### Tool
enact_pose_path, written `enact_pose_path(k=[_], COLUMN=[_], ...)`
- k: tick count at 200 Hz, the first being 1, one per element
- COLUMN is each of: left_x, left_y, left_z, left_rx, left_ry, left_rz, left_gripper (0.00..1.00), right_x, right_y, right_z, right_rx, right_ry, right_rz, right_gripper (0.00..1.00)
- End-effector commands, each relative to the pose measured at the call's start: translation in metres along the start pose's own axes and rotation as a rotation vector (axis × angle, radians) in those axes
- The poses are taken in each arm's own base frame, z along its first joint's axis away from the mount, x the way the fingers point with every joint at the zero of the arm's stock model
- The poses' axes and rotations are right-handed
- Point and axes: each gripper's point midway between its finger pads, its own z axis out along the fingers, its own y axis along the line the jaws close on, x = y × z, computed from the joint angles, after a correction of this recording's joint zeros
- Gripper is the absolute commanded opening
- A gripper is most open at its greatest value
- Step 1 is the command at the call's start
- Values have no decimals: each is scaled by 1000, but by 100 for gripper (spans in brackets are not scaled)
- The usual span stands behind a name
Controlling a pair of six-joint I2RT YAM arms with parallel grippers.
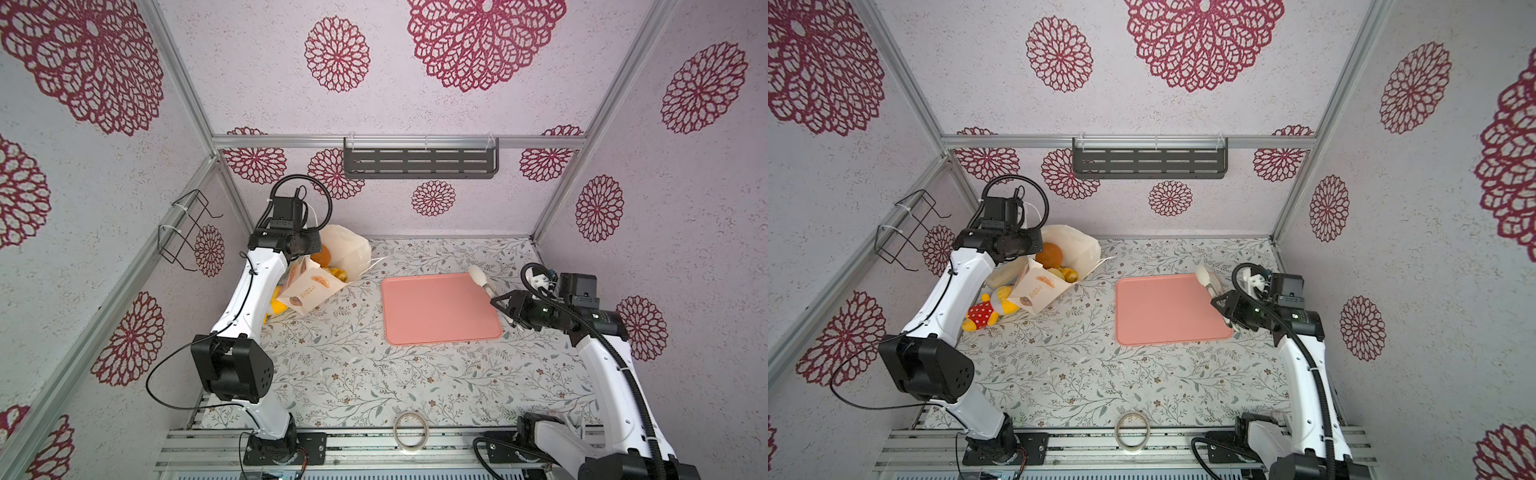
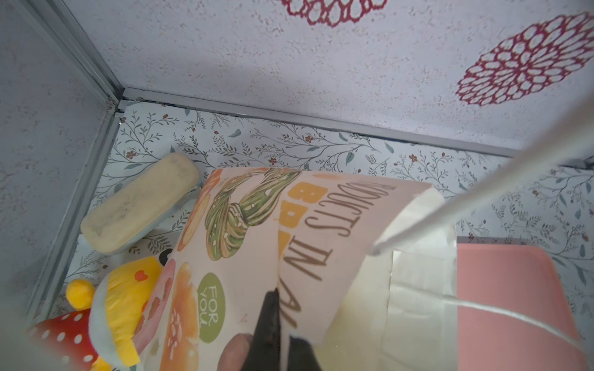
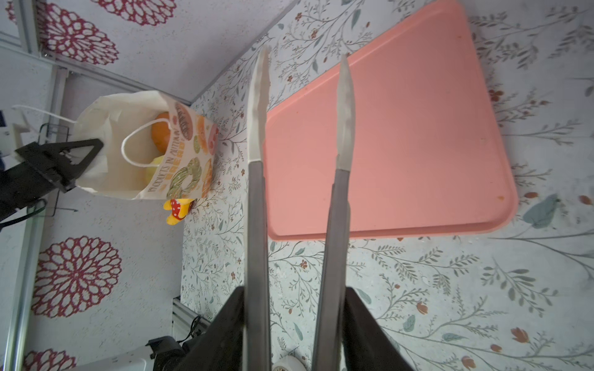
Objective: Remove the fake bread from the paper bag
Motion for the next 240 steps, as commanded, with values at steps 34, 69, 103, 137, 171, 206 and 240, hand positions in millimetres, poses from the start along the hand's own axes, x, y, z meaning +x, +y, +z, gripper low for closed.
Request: enact_pose_path(k=[34, 69, 103, 137, 171, 206, 240], left_x=[17, 26, 29, 45, 61, 68, 70], left_y=[-46, -60, -77, -92, -99, -103, -107], left_z=[-26, -35, -48, -53, -55, -57, -58], left_rx=[152, 204, 249, 280, 306, 320, 327], left_ry=[-90, -93, -115, -111, -97, -92, -97], left_rz=[170, 200, 242, 312, 331, 322, 323], left_gripper=[0, 0, 0, 0, 0, 0, 0], right_x=[-3, 14, 41, 74, 95, 109, 108], right_y=[87, 126, 156, 182, 188, 189, 183], right_z=[-1, 5, 19, 39, 61, 84, 104], right_rx=[-150, -200, -245, -291, -310, -315, -305], right_ry=[29, 97, 183, 264, 312, 330, 299], right_rz=[-142, -205, -256, -290, -284, -234, -156], right_gripper=[47, 47, 46, 46, 47, 47, 47])
